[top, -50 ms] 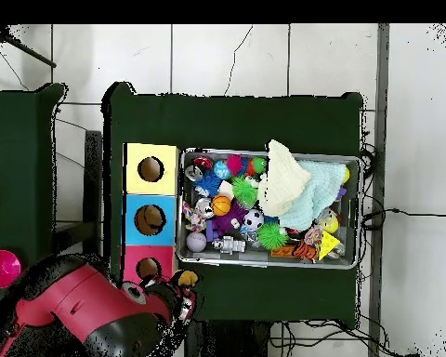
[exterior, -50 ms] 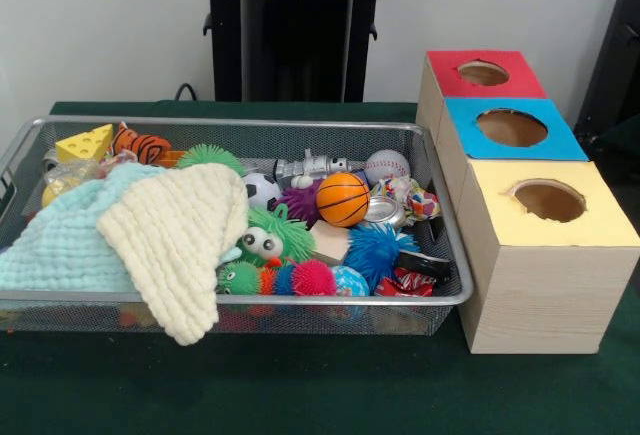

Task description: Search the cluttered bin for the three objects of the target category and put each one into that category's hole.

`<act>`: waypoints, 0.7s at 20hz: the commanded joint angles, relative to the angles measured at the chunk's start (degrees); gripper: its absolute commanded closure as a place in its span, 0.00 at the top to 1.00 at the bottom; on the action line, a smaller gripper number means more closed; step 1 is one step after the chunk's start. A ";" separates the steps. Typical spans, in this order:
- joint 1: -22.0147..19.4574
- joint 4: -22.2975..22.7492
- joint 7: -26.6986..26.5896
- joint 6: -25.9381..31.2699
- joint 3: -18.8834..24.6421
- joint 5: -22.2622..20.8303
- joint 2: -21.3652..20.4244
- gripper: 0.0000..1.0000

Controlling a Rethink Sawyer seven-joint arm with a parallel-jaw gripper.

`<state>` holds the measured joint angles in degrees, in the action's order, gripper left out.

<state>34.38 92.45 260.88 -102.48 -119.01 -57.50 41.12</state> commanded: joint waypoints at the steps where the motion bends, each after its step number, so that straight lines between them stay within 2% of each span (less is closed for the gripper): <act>1: 0.30 -2.04 19.58 -3.39 2.99 5.20 2.78 0.00; 10: 5.93 -1.47 21.14 7.61 16.01 3.26 -1.47 0.00; 14: 8.65 -1.71 21.70 13.79 23.84 1.23 -5.13 0.00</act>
<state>42.45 94.25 260.88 -94.65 -108.14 -57.47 38.73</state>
